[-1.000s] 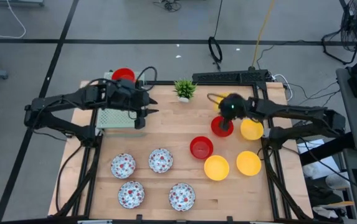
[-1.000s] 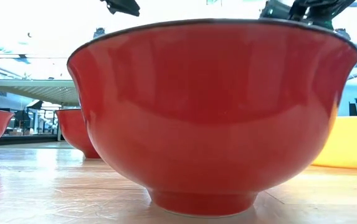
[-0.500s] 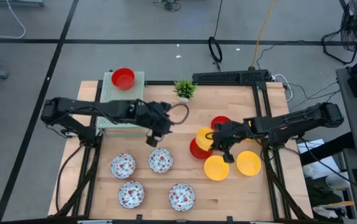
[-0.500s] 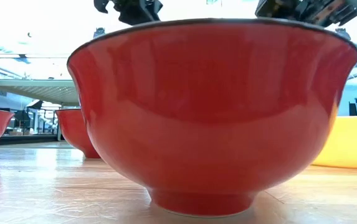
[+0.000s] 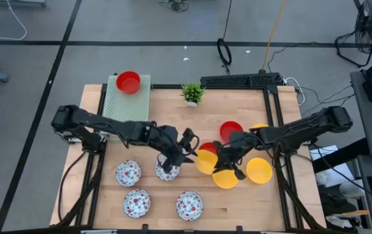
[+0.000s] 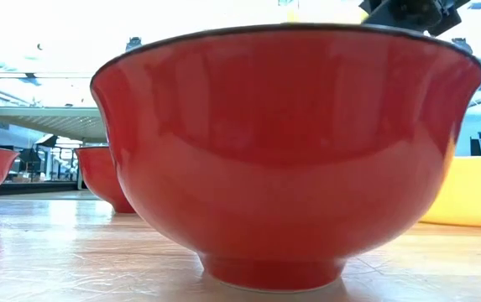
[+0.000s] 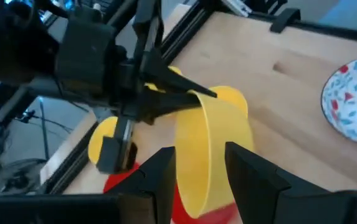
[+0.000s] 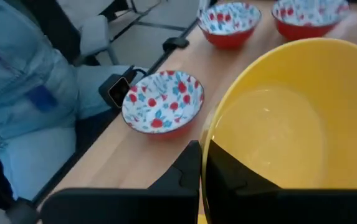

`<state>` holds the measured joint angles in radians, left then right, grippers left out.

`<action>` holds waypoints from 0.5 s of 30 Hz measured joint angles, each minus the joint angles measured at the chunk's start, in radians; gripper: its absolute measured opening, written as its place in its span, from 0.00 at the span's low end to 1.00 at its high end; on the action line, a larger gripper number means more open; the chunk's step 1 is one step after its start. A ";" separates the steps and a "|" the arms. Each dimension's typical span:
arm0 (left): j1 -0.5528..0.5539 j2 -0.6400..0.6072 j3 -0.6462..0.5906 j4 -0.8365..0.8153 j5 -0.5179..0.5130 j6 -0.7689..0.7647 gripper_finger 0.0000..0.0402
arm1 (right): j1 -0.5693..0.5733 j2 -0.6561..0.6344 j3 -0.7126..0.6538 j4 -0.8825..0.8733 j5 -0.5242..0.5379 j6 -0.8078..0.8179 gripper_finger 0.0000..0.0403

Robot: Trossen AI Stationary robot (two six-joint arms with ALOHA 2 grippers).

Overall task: Pick & Place Mini bowls
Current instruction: Put the yellow bowl on the shelf

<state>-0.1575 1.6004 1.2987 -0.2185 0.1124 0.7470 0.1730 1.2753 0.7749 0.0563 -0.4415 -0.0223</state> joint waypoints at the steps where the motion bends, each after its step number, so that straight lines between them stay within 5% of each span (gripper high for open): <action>1: -0.003 0.001 0.000 -0.001 0.016 -0.012 0.36 | 0.000 0.009 0.004 -0.001 -0.008 -0.017 0.00; 6: -0.004 0.016 0.000 0.018 0.159 -0.109 0.36 | 0.000 0.049 0.054 0.000 -0.009 -0.113 0.00; 15: -0.004 0.048 0.001 0.046 0.201 -0.205 0.36 | 0.000 0.102 0.131 -0.009 -0.035 -0.177 0.00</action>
<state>-0.1612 1.6487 1.2995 -0.1724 0.3132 0.5418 0.1726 1.3768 0.9054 0.0475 -0.4767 -0.1993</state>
